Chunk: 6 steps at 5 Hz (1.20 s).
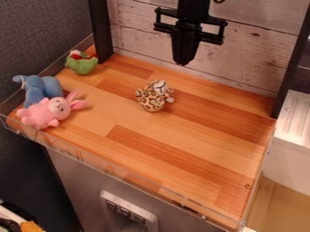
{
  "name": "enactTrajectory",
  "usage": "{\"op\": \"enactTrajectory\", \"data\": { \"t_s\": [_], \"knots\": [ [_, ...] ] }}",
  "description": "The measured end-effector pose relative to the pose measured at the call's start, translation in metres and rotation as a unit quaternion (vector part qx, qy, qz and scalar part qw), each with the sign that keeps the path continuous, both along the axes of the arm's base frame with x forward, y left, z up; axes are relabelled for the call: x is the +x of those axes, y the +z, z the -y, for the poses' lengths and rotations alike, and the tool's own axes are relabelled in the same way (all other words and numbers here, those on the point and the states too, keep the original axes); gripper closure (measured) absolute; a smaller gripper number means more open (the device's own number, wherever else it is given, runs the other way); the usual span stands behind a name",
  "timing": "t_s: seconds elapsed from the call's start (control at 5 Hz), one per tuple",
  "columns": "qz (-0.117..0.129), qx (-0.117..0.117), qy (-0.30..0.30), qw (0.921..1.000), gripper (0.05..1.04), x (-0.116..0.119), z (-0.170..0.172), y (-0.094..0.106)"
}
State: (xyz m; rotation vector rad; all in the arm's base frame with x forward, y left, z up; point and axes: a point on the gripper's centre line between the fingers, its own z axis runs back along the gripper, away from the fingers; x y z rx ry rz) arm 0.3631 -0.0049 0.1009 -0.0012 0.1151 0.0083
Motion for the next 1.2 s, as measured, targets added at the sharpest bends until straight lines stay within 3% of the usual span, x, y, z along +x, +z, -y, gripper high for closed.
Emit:
{"op": "enactTrajectory", "data": {
  "t_s": [0.2,0.4,0.6,0.8,1.0,1.2],
  "knots": [
    [-0.002,-0.004,-0.063,0.9980,1.017,0.008,-0.014,-0.005],
    [0.009,-0.010,-0.153,0.9881,1.014,0.023,-0.052,0.001],
    [0.012,-0.019,-0.260,0.9654,0.981,0.032,-0.084,0.002],
    [0.005,-0.034,-0.371,0.9279,0.827,0.032,-0.117,0.004],
    [0.005,-0.046,-0.440,0.8968,0.539,0.032,-0.149,0.010],
    [0.011,-0.049,-0.447,0.8930,0.238,0.028,-0.173,0.012]
  ]
}}
